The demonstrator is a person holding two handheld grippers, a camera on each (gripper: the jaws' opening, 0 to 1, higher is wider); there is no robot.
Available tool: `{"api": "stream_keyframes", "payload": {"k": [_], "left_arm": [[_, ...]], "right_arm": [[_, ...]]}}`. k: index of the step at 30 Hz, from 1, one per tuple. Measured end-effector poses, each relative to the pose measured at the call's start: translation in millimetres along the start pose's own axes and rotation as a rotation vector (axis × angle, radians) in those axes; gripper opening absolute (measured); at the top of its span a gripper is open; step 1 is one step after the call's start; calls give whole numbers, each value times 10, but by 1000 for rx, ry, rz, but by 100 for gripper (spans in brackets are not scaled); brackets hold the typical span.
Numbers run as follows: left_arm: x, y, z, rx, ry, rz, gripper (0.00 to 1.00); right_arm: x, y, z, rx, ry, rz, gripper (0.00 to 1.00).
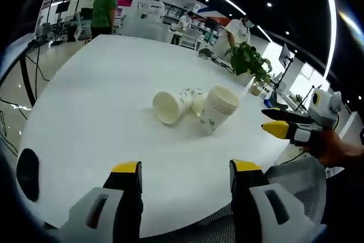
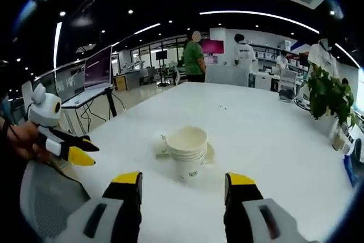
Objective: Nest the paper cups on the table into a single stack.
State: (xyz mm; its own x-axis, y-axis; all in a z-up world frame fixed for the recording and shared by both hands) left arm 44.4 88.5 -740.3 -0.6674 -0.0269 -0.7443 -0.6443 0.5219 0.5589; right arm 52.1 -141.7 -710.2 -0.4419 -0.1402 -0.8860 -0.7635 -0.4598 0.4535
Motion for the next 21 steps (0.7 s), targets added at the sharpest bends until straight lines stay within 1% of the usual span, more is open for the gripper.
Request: {"api": "stream_keyframes", "payload": {"k": [2,4,8,10,12,13,15,16,20,21], "left_arm": [[-2,-9,34,0,9,0,61],[5,-14,15,17,17,6,61],[13,-45,33,16,14,22,61],[-9,-84,41,21,49,18,60],[-29,-136,111,16,87,15,59],[-38,-159,104,15,105,16,59],[-33,-216,111,10,118,15,58],[-36,-244,111,9,118,16,58],[-79,-501,172,10,104,15,56],[-96,-497,165,8,103,14,56]], "right_arm": [[13,7,19,-2,-3,-2,58],[35,3,25,-7,-7,-3,58],[101,-3,22,-17,-20,-7,58],[122,4,31,-24,-27,-12,58],[137,15,37,-25,-27,-15,58],[145,23,34,-26,-31,-15,58],[167,36,-3,-19,-49,-18,58],[163,44,-29,-15,-59,-26,58],[165,41,-75,-7,-85,-41,58],[180,38,-78,-5,-92,-37,58]]}}
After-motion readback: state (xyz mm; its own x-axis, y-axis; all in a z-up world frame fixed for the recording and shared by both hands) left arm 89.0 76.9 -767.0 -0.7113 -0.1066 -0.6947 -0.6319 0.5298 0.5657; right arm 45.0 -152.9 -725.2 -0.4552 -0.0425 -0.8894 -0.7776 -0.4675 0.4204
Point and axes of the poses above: the point that each gripper's makers call its tool centre point, and the gripper's own axes: y roughly backward along the fingers, z roughly to its left, x roughly out of its underside, the point moved 5 cm from there along y, roughly backward along the fingers, and after that the axes turned 1 degree about -y, right-handed, at the moved point
